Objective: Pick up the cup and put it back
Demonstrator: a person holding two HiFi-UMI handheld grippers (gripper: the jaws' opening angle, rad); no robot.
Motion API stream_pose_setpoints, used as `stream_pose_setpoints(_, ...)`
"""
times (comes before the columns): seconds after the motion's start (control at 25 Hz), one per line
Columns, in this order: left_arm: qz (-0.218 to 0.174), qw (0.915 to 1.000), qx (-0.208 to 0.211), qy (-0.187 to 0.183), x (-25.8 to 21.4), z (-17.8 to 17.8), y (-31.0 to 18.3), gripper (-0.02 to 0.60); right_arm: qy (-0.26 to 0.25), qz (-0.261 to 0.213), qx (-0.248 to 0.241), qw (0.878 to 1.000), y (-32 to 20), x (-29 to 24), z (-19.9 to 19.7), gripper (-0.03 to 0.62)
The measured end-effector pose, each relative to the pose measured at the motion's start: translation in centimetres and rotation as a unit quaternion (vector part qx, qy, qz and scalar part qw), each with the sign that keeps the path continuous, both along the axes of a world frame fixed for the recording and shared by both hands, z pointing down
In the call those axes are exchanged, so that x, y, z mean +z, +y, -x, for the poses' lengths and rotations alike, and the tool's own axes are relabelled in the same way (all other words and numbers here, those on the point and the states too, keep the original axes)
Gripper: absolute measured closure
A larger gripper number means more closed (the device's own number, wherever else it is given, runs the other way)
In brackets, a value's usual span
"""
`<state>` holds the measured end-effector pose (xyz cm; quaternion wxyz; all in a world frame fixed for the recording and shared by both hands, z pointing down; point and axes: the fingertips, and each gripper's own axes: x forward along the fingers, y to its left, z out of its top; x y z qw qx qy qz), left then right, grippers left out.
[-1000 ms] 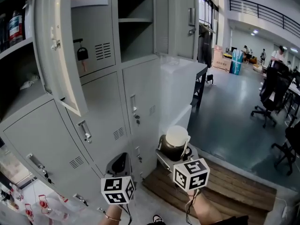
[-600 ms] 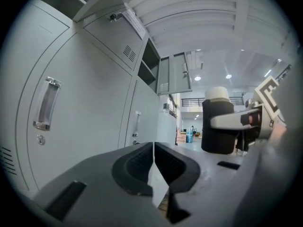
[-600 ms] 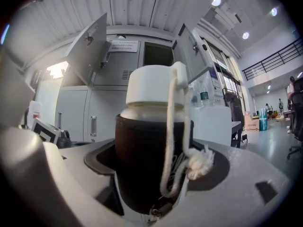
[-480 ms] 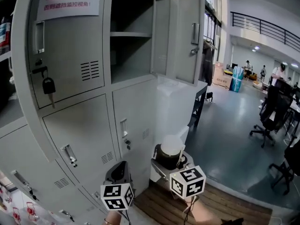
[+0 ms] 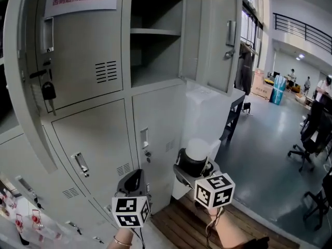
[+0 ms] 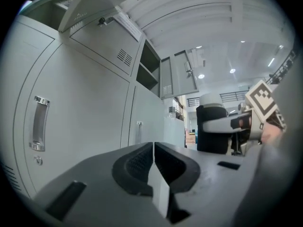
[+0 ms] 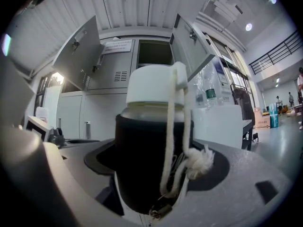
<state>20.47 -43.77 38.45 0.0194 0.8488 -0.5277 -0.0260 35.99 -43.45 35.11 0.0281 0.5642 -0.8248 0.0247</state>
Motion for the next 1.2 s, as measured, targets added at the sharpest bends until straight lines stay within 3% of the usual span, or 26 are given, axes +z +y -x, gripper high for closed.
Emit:
stream_pose_setpoints(0.36, -0.001, 0.9969, -0.079, 0.001, -1.4, -0.6, -0.6, 0.568, -0.007, 0.000, -0.059, 0.998, -2.4, -1.2, -2.2, 0.181)
stream_pose_setpoints(0.92, -0.015, 0.9927, -0.119, -0.004, -2.7, 0.0, -0.3, 0.568, 0.001, -0.004, -0.090, 0.996, -3.9, -1.3, -1.5, 0.181)
stream_pose_setpoints(1.2, -0.014, 0.9921, -0.121, -0.029, -3.0, 0.6, -0.5, 0.568, -0.006, 0.001, -0.107, 0.994, -4.2, -3.1, -1.2, 0.181)
